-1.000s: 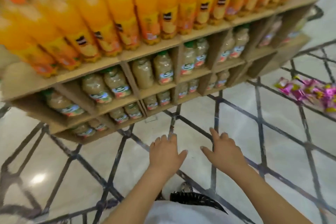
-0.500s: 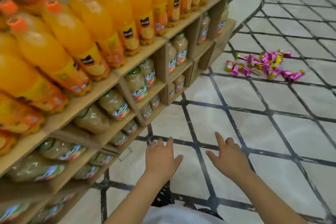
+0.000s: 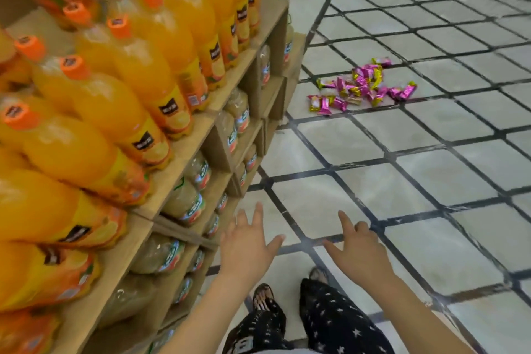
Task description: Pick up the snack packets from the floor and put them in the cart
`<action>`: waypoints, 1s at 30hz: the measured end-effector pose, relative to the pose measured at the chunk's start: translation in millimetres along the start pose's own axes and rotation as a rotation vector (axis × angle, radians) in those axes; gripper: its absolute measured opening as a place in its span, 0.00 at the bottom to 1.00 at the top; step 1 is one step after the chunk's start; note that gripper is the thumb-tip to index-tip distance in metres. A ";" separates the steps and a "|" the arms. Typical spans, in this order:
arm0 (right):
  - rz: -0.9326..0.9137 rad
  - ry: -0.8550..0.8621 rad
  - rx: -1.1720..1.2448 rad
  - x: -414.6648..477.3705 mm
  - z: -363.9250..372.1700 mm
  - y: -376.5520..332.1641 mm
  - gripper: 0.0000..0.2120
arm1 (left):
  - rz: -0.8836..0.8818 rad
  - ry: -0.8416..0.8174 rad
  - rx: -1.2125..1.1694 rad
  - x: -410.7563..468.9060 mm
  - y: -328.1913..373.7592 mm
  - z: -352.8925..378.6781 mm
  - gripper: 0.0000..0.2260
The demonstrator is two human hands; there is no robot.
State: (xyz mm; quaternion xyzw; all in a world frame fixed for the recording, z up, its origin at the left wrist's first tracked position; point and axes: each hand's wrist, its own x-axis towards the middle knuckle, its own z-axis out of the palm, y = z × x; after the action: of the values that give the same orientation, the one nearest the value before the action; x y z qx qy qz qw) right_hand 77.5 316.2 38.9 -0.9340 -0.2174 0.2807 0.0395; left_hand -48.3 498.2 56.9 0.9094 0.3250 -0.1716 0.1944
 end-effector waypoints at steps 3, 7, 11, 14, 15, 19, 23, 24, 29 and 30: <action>0.078 0.020 0.049 17.9 -14.5 16.2 0.38 | 0.037 -0.048 0.016 29.4 22.4 -3.9 0.38; 0.168 0.022 0.138 60.3 -37.6 37.4 0.38 | 0.101 -0.070 0.037 79.8 58.9 -15.9 0.38; 0.249 0.027 0.321 123.7 -70.9 57.6 0.38 | 0.118 -0.082 0.035 146.0 98.5 -39.8 0.41; 0.280 0.038 0.369 176.6 -108.2 71.2 0.39 | 0.135 -0.046 0.057 199.8 128.6 -60.4 0.44; 0.283 0.047 0.377 193.0 -122.3 73.8 0.39 | 0.145 -0.040 0.061 216.8 139.6 -68.3 0.44; 0.244 0.104 0.319 255.1 -174.9 76.7 0.38 | 0.146 -0.045 0.106 274.7 179.4 -98.2 0.42; 0.226 0.100 0.266 311.8 -209.9 76.4 0.38 | 0.136 -0.057 0.110 324.1 199.9 -117.6 0.40; 0.224 0.096 0.267 325.3 -216.0 75.0 0.38 | 0.138 -0.058 0.120 337.6 203.4 -121.3 0.41; 0.252 0.054 0.283 395.1 -237.7 65.6 0.39 | 0.141 -0.124 0.143 425.6 216.1 -137.3 0.40; 0.270 0.053 0.284 409.2 -243.8 63.8 0.39 | 0.156 -0.136 0.148 446.6 219.3 -141.3 0.40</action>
State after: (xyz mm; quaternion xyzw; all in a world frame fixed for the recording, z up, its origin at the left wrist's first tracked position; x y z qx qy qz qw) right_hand 540.1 445.7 23.5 -0.9468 -0.0471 0.2868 0.1383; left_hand 448.2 641.8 36.4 0.9301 0.2260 -0.2407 0.1610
